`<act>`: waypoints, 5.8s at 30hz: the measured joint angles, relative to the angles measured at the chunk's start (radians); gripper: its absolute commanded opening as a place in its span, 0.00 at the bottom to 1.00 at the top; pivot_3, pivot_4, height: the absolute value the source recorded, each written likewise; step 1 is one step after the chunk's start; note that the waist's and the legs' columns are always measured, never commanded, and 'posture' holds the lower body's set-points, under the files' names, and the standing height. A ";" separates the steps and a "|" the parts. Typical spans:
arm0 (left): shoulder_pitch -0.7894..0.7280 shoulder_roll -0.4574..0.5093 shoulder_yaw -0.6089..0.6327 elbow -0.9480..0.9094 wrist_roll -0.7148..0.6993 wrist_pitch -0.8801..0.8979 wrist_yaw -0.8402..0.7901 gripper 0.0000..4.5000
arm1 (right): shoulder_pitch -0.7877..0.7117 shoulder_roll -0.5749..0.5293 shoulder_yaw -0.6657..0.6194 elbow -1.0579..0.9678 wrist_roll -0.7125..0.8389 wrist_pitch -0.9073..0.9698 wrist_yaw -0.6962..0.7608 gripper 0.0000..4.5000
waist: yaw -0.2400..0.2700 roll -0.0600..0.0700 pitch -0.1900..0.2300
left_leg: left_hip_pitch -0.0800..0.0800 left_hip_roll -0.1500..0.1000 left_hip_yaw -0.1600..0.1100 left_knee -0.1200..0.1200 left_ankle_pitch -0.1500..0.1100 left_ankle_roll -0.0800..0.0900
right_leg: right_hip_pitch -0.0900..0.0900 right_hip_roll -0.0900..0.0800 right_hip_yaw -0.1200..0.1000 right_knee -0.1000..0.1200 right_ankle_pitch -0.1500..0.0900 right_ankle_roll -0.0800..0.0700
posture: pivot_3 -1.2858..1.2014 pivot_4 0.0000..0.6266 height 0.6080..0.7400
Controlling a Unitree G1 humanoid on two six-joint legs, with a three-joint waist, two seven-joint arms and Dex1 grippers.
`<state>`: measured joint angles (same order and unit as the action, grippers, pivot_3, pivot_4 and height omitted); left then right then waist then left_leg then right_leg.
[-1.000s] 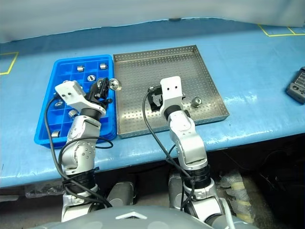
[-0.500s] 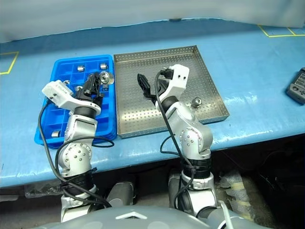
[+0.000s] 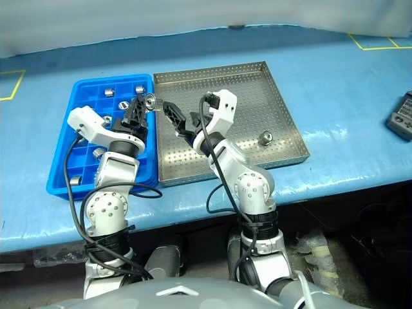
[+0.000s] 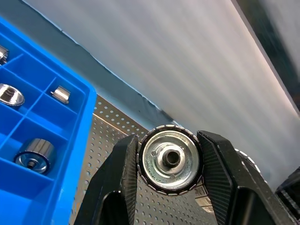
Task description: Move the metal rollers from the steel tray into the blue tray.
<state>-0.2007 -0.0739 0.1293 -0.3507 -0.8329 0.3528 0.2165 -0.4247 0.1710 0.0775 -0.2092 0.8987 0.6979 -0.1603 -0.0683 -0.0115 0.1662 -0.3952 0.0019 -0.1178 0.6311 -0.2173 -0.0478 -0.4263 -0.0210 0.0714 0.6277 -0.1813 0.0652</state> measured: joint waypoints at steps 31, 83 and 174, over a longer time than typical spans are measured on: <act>0.093 0.015 -0.140 0.023 -0.079 -0.063 0.053 0.38 | -0.009 -0.002 0.066 0.050 0.011 -0.083 -0.021 1.00 | 0.002 0.000 0.000 | -0.001 0.000 0.000 -0.001 0.000 0.000 | -0.001 0.000 0.000 -0.001 -0.001 -0.001 | 0.52 0.24 1.00; 0.106 0.017 -0.147 -0.002 -0.199 -0.114 0.022 0.38 | -0.008 -0.002 -0.042 0.160 0.391 -0.114 -0.169 0.29 | 0.004 0.000 0.001 | -0.002 0.000 0.000 -0.003 0.000 0.001 | -0.002 0.000 0.000 -0.003 -0.002 -0.002 | 0.53 0.24 1.00; 0.615 0.007 -0.118 -0.360 0.744 -0.077 0.023 1.00 | -0.490 -0.026 0.187 1.027 -0.715 -0.504 0.404 0.29 | 0.268 -0.001 0.003 | -0.004 0.002 0.000 -0.012 -0.001 0.000 | -0.010 0.000 -0.005 -0.002 -0.006 -0.009 | 0.73 0.24 1.00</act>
<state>0.4145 -0.0672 0.0114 -0.7112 -0.0893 0.2758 0.2392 -0.9150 0.1447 0.2647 0.8179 0.1841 0.1936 0.2442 0.1999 -0.0121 0.1687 -0.3995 0.0044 -0.1174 0.6195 -0.2183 -0.0482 -0.4366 -0.0212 0.0665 0.6259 -0.1871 0.0564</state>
